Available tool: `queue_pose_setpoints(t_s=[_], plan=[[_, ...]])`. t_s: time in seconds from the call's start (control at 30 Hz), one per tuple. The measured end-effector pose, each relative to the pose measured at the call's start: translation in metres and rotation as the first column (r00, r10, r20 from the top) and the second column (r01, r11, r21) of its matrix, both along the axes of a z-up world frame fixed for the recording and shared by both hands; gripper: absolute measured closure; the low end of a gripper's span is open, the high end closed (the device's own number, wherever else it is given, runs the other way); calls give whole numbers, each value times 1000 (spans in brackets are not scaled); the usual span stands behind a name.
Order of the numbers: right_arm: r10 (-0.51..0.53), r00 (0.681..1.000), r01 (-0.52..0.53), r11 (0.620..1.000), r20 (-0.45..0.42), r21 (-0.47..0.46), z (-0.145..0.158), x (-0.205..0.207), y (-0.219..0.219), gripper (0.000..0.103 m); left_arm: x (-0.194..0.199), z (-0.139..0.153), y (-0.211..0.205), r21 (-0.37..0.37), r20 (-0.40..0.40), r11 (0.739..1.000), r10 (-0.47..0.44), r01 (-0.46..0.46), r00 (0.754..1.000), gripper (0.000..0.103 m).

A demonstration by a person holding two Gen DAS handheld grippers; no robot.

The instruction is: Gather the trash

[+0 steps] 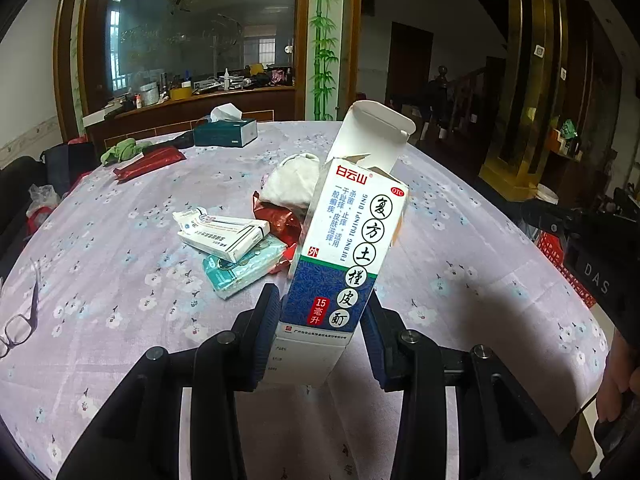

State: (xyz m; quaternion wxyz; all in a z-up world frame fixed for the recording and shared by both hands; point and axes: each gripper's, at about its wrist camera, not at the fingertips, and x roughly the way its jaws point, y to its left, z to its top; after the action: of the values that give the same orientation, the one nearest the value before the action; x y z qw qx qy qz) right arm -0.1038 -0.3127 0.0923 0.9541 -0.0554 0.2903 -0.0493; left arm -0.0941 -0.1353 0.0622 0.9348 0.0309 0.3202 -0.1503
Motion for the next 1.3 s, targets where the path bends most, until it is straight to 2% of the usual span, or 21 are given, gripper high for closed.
queue_pose_setpoints(t_s=[0.53, 0.9, 1.3], plan=[[-6, 1000, 6, 1000, -3, 7, -2, -4, -5, 101, -2, -2, -2, 7, -2, 1000, -13, 13, 1000, 64], [12, 1000, -10, 989, -10, 145, 4, -8, -21, 101, 3, 1, -7, 41, -4, 999, 30, -30, 1000, 64], [18, 1000, -15, 987, -14, 162, 7, -10, -20, 101, 1, 5, -13, 83, 7, 996, 40, -41, 999, 64]])
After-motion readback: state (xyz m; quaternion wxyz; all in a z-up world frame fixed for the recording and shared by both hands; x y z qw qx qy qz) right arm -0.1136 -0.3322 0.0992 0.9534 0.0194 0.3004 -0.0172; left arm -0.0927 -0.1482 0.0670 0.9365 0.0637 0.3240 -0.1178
